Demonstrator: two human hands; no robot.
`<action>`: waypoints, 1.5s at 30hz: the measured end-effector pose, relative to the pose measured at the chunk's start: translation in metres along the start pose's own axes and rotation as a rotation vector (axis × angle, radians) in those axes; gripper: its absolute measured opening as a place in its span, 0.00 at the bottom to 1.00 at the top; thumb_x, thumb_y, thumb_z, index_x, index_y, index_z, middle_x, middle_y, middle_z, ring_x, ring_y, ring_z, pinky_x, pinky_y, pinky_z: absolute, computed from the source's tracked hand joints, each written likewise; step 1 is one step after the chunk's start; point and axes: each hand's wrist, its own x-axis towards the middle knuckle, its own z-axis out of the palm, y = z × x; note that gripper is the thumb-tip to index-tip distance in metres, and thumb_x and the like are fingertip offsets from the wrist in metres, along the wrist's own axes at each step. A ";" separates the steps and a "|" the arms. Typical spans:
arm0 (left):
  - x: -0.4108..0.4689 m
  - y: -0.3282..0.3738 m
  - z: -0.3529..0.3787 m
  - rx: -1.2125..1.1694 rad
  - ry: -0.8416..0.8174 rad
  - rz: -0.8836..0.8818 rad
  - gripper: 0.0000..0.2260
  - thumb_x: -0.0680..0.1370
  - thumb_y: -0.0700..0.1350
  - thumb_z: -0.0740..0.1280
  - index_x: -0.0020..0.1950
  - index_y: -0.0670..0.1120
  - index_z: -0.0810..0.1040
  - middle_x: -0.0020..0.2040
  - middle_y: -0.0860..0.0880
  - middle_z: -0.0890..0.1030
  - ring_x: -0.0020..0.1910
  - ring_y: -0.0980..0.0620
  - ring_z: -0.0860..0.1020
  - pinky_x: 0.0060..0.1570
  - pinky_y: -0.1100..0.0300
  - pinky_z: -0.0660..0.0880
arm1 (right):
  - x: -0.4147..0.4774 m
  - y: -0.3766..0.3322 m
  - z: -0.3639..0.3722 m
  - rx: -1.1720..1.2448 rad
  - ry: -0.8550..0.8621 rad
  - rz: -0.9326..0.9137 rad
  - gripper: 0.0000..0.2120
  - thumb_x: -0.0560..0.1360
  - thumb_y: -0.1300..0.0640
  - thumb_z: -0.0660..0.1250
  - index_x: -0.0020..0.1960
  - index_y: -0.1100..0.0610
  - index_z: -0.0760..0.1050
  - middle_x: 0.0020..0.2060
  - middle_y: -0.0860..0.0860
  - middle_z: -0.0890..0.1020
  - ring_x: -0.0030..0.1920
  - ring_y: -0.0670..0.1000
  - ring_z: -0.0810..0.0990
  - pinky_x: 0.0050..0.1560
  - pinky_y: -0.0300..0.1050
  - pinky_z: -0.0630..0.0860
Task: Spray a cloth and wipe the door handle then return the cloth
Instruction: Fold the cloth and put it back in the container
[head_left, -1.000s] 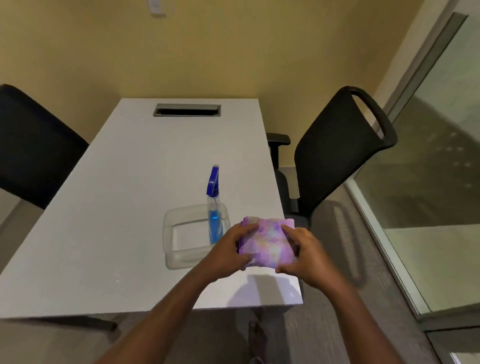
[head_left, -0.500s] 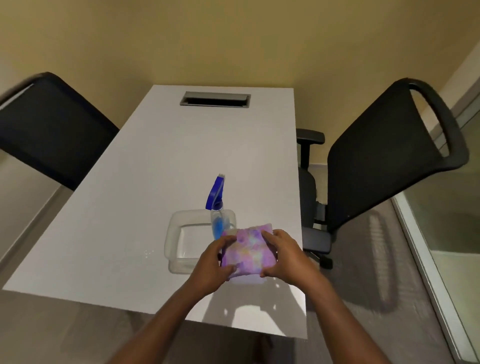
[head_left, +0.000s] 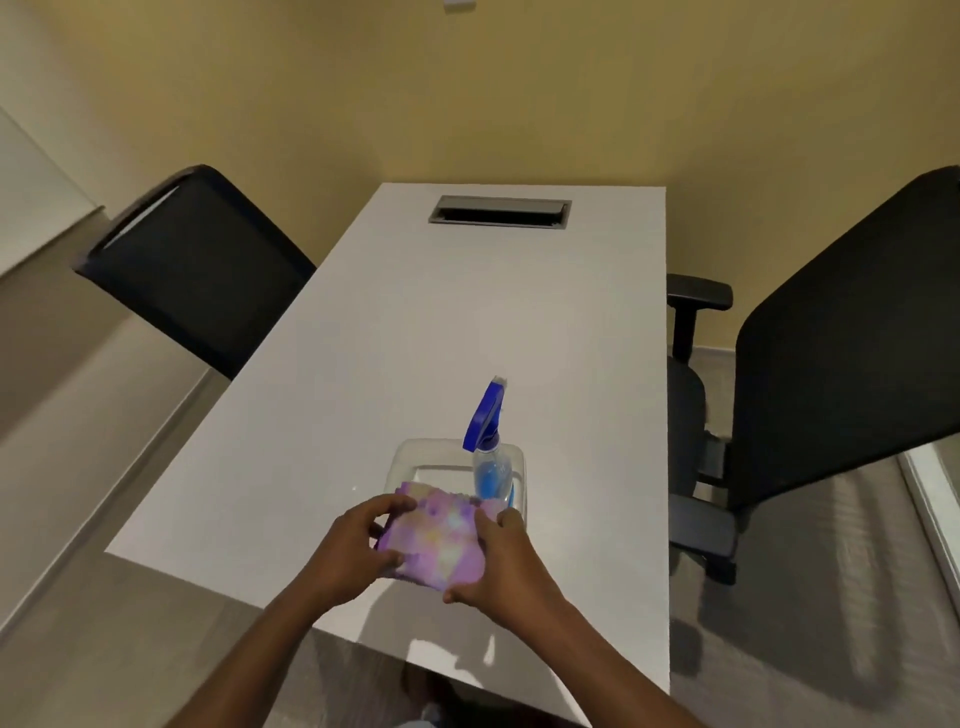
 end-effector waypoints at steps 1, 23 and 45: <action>0.007 -0.002 -0.009 0.014 0.007 0.013 0.26 0.66 0.31 0.74 0.59 0.53 0.77 0.58 0.55 0.77 0.46 0.49 0.79 0.39 0.56 0.82 | 0.005 -0.005 0.006 0.008 0.004 0.015 0.46 0.63 0.49 0.80 0.73 0.51 0.58 0.64 0.49 0.64 0.63 0.48 0.69 0.58 0.32 0.68; 0.201 -0.005 -0.040 0.862 -0.650 0.807 0.18 0.71 0.35 0.65 0.59 0.47 0.76 0.52 0.46 0.76 0.49 0.47 0.75 0.41 0.60 0.68 | 0.101 -0.030 0.109 -0.115 0.169 0.579 0.11 0.77 0.58 0.59 0.57 0.60 0.72 0.54 0.58 0.75 0.53 0.56 0.76 0.52 0.45 0.72; 0.181 -0.031 -0.002 1.196 -0.535 0.895 0.20 0.58 0.55 0.80 0.44 0.47 0.83 0.47 0.46 0.83 0.43 0.49 0.80 0.43 0.58 0.77 | 0.122 -0.024 0.120 -0.675 0.188 0.648 0.13 0.80 0.51 0.59 0.60 0.56 0.75 0.56 0.55 0.79 0.61 0.57 0.72 0.65 0.56 0.65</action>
